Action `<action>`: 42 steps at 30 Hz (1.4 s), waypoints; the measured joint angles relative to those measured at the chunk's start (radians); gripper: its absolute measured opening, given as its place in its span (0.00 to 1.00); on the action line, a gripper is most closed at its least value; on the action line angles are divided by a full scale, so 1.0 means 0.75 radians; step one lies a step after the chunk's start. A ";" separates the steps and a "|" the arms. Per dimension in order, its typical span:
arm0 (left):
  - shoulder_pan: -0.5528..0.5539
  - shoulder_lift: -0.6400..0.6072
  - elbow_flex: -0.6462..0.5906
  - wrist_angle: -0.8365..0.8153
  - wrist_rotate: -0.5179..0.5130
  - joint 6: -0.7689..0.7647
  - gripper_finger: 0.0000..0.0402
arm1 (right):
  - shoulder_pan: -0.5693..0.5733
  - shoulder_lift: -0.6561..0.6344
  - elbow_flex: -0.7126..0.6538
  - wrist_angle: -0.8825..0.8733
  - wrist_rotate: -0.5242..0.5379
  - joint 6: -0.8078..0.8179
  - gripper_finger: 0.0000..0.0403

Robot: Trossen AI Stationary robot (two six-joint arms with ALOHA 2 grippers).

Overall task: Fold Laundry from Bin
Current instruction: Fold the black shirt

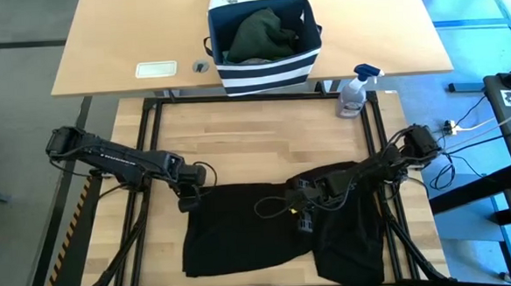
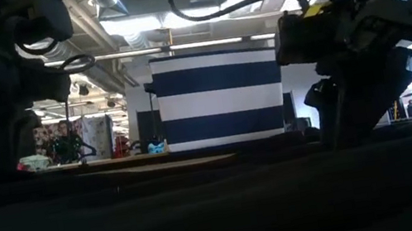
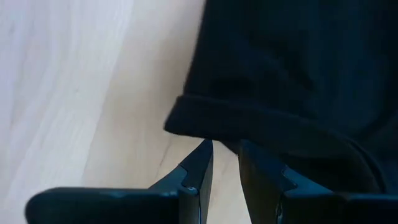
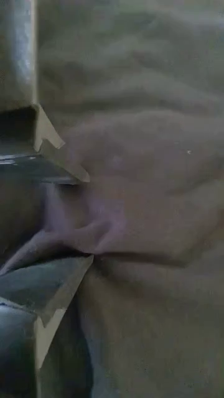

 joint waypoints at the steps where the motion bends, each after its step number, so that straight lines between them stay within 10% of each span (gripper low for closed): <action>1: 0.007 0.000 0.000 -0.003 -0.012 0.000 0.18 | 0.000 -0.010 -0.002 0.009 0.020 -0.017 0.48; 17: 0.027 -0.001 0.191 -0.211 -0.161 0.043 0.12 | -0.244 -0.067 0.020 0.318 0.096 -0.139 0.48; 33: 0.010 0.282 0.223 0.231 -0.094 0.317 0.07 | -0.055 -0.228 0.255 -0.984 0.411 0.390 0.47; 42: 0.055 0.450 0.222 0.227 -0.094 0.358 0.07 | -0.038 -0.488 -0.141 -0.970 0.357 0.886 0.16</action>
